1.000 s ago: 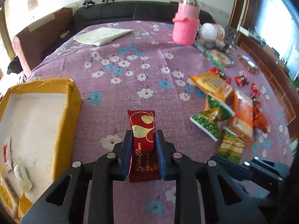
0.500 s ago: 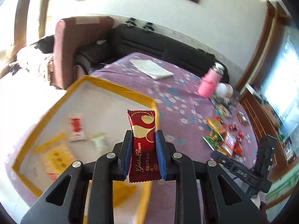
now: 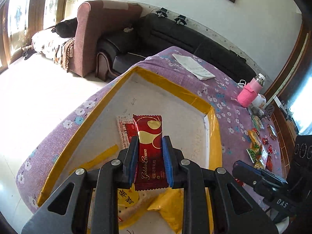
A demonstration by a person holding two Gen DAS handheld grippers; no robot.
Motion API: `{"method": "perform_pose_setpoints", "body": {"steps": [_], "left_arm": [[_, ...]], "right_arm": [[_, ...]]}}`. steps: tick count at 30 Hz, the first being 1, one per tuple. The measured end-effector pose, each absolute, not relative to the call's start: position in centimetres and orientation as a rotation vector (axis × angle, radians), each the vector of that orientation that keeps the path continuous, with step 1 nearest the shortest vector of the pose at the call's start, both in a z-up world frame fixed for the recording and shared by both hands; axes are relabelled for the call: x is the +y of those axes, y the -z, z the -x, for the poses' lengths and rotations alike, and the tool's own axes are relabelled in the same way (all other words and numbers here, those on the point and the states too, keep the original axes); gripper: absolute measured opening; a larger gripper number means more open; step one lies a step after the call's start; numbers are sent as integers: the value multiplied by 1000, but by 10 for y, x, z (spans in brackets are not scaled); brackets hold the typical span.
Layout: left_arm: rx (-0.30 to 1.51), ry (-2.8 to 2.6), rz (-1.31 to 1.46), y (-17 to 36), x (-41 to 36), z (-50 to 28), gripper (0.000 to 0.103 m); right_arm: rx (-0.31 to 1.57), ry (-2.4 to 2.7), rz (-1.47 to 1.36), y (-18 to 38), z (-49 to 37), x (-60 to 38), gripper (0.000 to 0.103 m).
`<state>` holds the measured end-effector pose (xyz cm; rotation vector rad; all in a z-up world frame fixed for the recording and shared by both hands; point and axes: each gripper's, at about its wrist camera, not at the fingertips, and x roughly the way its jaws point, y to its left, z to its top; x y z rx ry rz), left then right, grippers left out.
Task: Organize snacks
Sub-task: 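Drop the red candy bar into the tray with the left tool while the right tool drops a candy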
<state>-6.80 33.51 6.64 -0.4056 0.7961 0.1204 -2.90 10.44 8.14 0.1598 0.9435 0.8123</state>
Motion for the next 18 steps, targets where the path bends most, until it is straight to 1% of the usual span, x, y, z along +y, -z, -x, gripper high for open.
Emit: {"method": "perform_pose_setpoints", "body": {"steps": [8, 9, 10, 11, 14, 18], "left_arm": [[852, -122, 428, -45, 342, 54, 22], [855, -120, 438, -44, 344, 54, 24], [857, -115, 450, -44, 346, 53, 24], [858, -110, 465, -44, 348, 53, 24], [832, -102, 498, -49, 353, 64, 24], [765, -89, 518, -69, 346, 86, 28]], "right_arm": [[1020, -792, -21, -55, 24, 170, 24], [1024, -790, -3, -52, 24, 175, 25], [1022, -785, 16, -50, 24, 179, 28], [1007, -774, 37, -49, 26, 181, 28], [970, -762, 57, -54, 31, 182, 32], [938, -760, 10, -68, 35, 164, 34]]}}
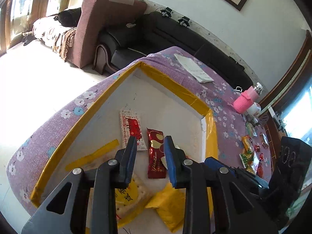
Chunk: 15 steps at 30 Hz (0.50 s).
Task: Organize snacks
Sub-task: 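Drop the red candy bar into the tray with the left tool while the right tool drops a candy, then grasp a green pea snack bag with the right tool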
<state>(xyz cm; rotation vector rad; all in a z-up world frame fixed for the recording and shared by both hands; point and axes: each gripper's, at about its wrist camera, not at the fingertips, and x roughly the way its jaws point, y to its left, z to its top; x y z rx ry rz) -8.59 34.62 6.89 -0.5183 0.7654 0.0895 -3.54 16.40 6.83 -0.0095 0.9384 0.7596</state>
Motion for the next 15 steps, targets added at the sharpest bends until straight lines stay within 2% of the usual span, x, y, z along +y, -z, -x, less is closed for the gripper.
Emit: {"method": "perform_pose_setpoints", "body": {"steps": [4, 5, 6, 7, 9, 12, 15], "left_arm": [[657, -62, 525, -97, 324, 116, 48], [636, -52, 520, -104, 319, 121, 50], [608, -44, 510, -111, 310, 128, 56], [585, -45, 499, -117, 301, 135, 70], [535, -47, 484, -125, 284, 146, 85], [491, 8, 501, -125, 264, 156, 85], [526, 45, 489, -115, 243, 150, 85]], "right_arm": [[915, -743, -77, -81, 39, 126, 36], [908, -733, -96, -83, 38, 114, 36], [899, -717, -119, -86, 37, 97, 36], [887, -693, -142, -90, 36, 78, 36], [861, -622, -182, -96, 31, 36, 36], [827, -457, -229, -101, 18, -41, 42], [843, -309, -255, -97, 6, -102, 43]]}}
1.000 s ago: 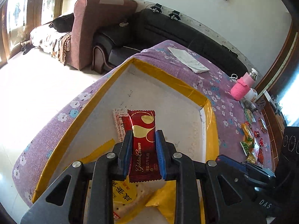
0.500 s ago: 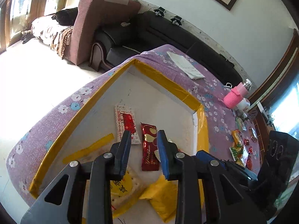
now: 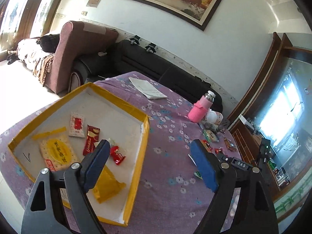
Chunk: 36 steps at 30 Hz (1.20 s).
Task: Organize snacks
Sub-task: 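Grasp a green pea snack bag with the right tool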
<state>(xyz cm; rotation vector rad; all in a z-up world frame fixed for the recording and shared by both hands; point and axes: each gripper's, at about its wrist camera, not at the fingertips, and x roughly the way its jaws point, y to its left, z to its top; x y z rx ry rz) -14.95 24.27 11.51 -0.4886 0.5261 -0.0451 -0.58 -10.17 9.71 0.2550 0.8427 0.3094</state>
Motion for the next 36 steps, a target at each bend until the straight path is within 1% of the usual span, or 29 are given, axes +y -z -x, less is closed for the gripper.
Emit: {"method": "perform_pose_setpoints", "body": {"steps": [4, 7, 10, 11, 12, 14, 16, 18, 20, 21, 23, 24, 26, 28, 30, 31, 34, 36], "left_arm": [[577, 31, 436, -105, 221, 144, 85], [603, 34, 416, -100, 211, 146, 85], [612, 43, 415, -99, 206, 151, 85], [614, 43, 415, -98, 204, 151, 85], [617, 44, 418, -98, 203, 151, 85], [619, 44, 427, -96, 203, 152, 85], [624, 51, 434, -95, 203, 151, 85], [630, 61, 440, -94, 202, 150, 85], [632, 64, 442, -93, 201, 150, 85], [633, 66, 446, -92, 201, 150, 85], [638, 73, 453, -92, 201, 149, 85], [639, 74, 453, -92, 200, 149, 85], [639, 76, 454, -92, 199, 151, 85], [636, 74, 456, -94, 200, 153, 85], [632, 70, 455, -96, 202, 154, 85], [631, 65, 455, -96, 204, 154, 85], [634, 52, 468, -93, 210, 153, 85], [643, 51, 482, -89, 212, 151, 85]], "right_arm": [[891, -301, -277, -82, -5, -132, 43], [937, -324, -300, -64, -19, -127, 43], [990, -282, -268, -41, -29, -113, 40], [1000, -290, -253, -36, -30, -108, 30], [1015, -306, -237, -32, -30, -102, 24], [1037, -363, -217, -29, -22, -88, 18], [1067, -445, -186, -30, -10, -74, 17], [1081, -541, -142, -40, 3, -64, 17], [1002, -509, -131, -60, 7, -70, 19], [954, -457, -136, -70, 4, -78, 22], [895, -368, -159, -82, -8, -89, 49], [885, -327, -161, -84, -17, -92, 50], [915, -285, -157, -78, -38, -88, 51], [989, -264, -147, -61, -59, -77, 50], [1047, -258, -138, -46, -71, -66, 43], [1063, -277, -144, -41, -73, -63, 36], [1104, -387, -176, -36, -66, -46, 35], [1143, -486, -140, -31, -52, -28, 35]]}}
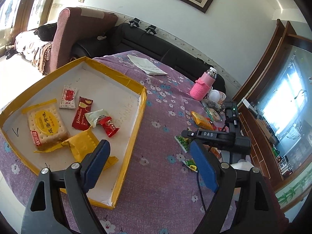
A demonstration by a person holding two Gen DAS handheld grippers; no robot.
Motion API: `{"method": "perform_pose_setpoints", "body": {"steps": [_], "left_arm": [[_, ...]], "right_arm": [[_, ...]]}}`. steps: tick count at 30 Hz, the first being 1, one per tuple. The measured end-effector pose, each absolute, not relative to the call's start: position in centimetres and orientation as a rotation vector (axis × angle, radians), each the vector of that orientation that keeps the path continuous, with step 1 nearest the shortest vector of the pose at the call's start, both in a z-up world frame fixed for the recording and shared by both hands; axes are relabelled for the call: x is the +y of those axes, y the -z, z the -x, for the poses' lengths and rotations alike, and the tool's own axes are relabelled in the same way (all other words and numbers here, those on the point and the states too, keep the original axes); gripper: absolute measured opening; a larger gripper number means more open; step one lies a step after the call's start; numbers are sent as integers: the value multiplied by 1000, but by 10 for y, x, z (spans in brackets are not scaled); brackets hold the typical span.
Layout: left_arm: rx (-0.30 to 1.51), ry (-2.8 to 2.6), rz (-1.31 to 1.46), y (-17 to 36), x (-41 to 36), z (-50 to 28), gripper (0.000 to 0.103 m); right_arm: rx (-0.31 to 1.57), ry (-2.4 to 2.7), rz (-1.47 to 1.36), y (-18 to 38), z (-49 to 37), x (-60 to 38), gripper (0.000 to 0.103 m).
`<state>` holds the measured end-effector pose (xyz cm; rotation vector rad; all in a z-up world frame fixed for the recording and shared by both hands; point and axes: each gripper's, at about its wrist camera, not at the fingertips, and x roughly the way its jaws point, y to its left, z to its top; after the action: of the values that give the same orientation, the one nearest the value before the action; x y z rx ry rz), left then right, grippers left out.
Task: Organize snacks
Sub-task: 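Grasp a green pea snack bag with the right tool, then grasp another green pea bag with the left tool while the right tool carries its bag over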
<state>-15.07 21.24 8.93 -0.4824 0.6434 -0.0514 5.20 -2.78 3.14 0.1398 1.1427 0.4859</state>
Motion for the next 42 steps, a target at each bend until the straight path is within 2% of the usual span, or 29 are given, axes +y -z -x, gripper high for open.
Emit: {"method": "perform_pose_setpoints", "body": {"steps": [4, 6, 8, 11, 14, 21, 25, 27, 29, 30, 33, 42], "left_arm": [[665, 60, 489, -83, 211, 147, 85], [672, 69, 484, -81, 210, 146, 85], [674, 74, 482, -81, 209, 146, 85], [680, 86, 488, -79, 209, 143, 85], [703, 120, 487, -74, 201, 139, 85], [746, 150, 455, -73, 185, 138, 85], [775, 146, 423, -70, 179, 136, 85], [795, 151, 408, -67, 173, 134, 85], [813, 163, 387, -64, 167, 132, 85], [822, 172, 371, -63, 161, 131, 85], [842, 195, 328, -58, 148, 126, 85], [907, 203, 174, -41, 107, 96, 85]], "right_arm": [[1228, -749, -142, -31, -16, -3, 38], [1176, -754, -197, -45, -4, -16, 38], [1133, -720, -238, -56, 6, -38, 48], [1080, -652, -210, -67, 27, -63, 49], [1052, -633, -115, -68, 42, -71, 54], [972, -629, 266, -44, 45, -37, 55], [945, -695, 339, -33, 43, -19, 55], [954, -695, 349, -28, 40, -14, 52], [1000, -691, 329, -23, 36, -13, 39], [993, -678, 320, -23, 37, -16, 37], [989, -649, 280, -23, 43, -28, 40], [993, -598, 79, -31, 45, -73, 32]]}}
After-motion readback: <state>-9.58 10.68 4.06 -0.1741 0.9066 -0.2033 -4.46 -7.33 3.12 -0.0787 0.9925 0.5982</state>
